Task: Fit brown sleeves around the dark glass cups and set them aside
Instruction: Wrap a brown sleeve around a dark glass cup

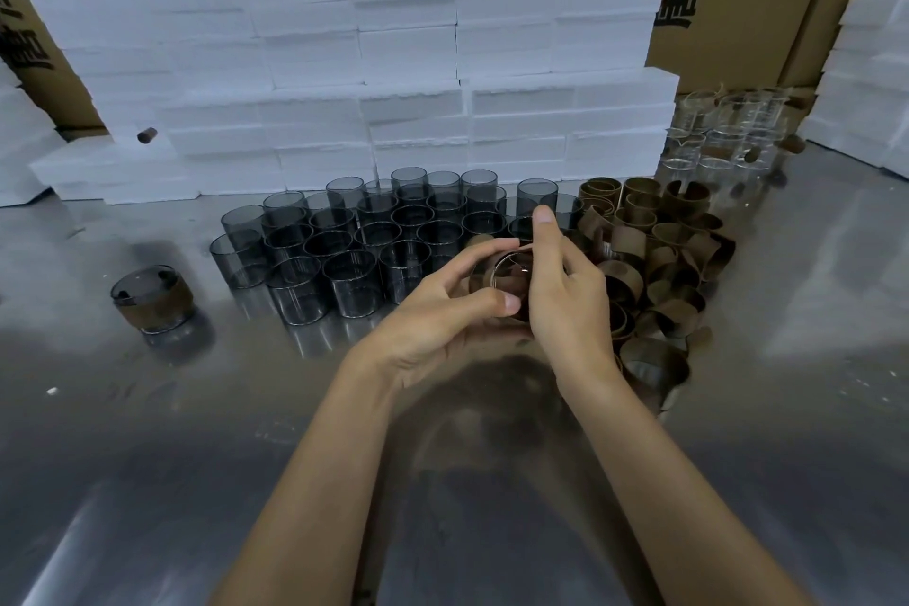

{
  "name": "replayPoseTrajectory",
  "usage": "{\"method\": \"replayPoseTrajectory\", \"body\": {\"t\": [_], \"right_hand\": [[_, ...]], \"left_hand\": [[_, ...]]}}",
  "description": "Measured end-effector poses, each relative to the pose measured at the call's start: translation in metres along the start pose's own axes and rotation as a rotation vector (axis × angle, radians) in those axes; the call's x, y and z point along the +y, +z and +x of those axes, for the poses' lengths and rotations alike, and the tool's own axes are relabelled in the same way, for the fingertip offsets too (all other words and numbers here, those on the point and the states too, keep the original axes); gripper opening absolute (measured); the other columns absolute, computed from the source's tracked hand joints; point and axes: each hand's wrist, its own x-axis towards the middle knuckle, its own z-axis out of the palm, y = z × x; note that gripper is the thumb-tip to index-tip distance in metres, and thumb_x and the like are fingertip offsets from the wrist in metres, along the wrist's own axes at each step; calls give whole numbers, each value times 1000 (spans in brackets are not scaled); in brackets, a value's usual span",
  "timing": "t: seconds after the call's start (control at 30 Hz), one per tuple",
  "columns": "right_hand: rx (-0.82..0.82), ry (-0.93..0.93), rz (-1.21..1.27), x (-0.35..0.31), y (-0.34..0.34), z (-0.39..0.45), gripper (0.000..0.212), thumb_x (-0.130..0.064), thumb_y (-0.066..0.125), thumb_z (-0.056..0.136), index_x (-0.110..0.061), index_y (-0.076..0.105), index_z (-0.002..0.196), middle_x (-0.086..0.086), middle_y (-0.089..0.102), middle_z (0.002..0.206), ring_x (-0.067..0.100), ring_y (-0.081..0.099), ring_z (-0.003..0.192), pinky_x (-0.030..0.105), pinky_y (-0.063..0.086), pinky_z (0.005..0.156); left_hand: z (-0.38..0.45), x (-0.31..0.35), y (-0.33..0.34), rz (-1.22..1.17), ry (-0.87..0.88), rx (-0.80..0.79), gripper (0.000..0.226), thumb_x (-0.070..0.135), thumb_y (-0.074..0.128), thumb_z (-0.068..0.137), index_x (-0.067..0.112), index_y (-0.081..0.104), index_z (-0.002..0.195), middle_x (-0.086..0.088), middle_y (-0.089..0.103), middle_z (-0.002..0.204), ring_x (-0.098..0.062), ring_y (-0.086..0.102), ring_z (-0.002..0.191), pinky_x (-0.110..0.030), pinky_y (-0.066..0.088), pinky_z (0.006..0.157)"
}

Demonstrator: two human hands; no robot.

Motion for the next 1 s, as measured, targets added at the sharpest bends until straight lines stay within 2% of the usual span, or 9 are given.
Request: {"method": "replayPoseTrajectory", "body": {"t": [0.17, 0.23, 0.33, 0.47, 0.53, 0.67, 0.77, 0.83, 1.0], "right_hand": [[152, 14, 119, 1, -2, 7, 69, -73, 43, 92, -10, 68, 81, 2, 70, 77, 12, 67, 73, 42, 58, 81], [109, 66, 145, 2, -3, 7, 64, -71, 44, 95, -14, 71, 85, 2, 74, 81, 13, 71, 79, 42, 58, 87], [31, 113, 221, -1, -1, 6, 49, -68, 44, 98, -26, 68, 88, -2, 77, 88, 13, 73, 90, 40, 58, 91], [-22, 95, 186, -2, 4, 1, 46, -69, 40, 98, -31, 63, 92, -5, 73, 93, 14, 70, 96, 34, 56, 90], [-118, 147, 208, -3, 8, -3, 53, -70, 40, 97, -27, 71, 100, -4, 77, 98, 12, 71, 100, 37, 56, 94], [-286, 295, 286, -8, 17, -8, 26, -44, 54, 101, -26, 72, 103, 1, 77, 107, 12, 72, 102, 34, 56, 95], [-319, 366, 420, -13, 12, -6, 44, -42, 58, 93, -4, 72, 112, 14, 75, 105, 24, 69, 97, 39, 53, 94], [-303, 428, 527, -13, 6, -4, 45, -44, 59, 91, -5, 70, 109, 16, 70, 101, 28, 67, 94, 42, 54, 96], [-285, 509, 655, -4, 0, -6, 21, -29, 65, 89, -9, 71, 96, 7, 72, 82, 20, 70, 74, 33, 55, 67]], "left_hand": [[2, -5, 3, 26, 10, -13, 56, -8, 67, 90, 26, 60, 134, -14, 74, 116, -26, 76, 93, -31, 62, 74], [4, -4, 2, 4, -11, 16, 67, 9, 78, 82, 29, 53, 140, -14, 75, 117, -30, 77, 85, -30, 62, 71], [7, -2, -3, -9, 20, 172, 78, 30, 84, 72, 14, 53, 142, -14, 75, 115, -24, 75, 73, -28, 61, 64], [10, 1, -4, 55, 22, 336, 62, 63, 66, 83, 7, 76, 106, -8, 74, 80, -15, 61, 56, -24, 50, 48], [12, 2, -2, 60, -24, 502, 62, 65, 51, 95, 8, 75, 88, -4, 66, 65, -14, 53, 50, -25, 40, 44], [7, 2, 2, 91, -7, 678, 45, 50, 51, 102, 14, 64, 79, -1, 64, 69, -18, 59, 71, -35, 46, 75], [4, 4, 9, -20, 0, 558, 45, 40, 57, 102, 18, 74, 67, 3, 74, 70, -11, 70, 68, -27, 54, 71], [6, 4, 14, -18, -2, 487, 39, 35, 58, 102, 19, 79, 74, -2, 77, 77, -14, 74, 74, -28, 57, 73], [10, -2, 25, 45, 26, 432, 32, 32, 58, 102, 20, 79, 82, -7, 79, 87, -22, 76, 87, -39, 57, 92]]}}
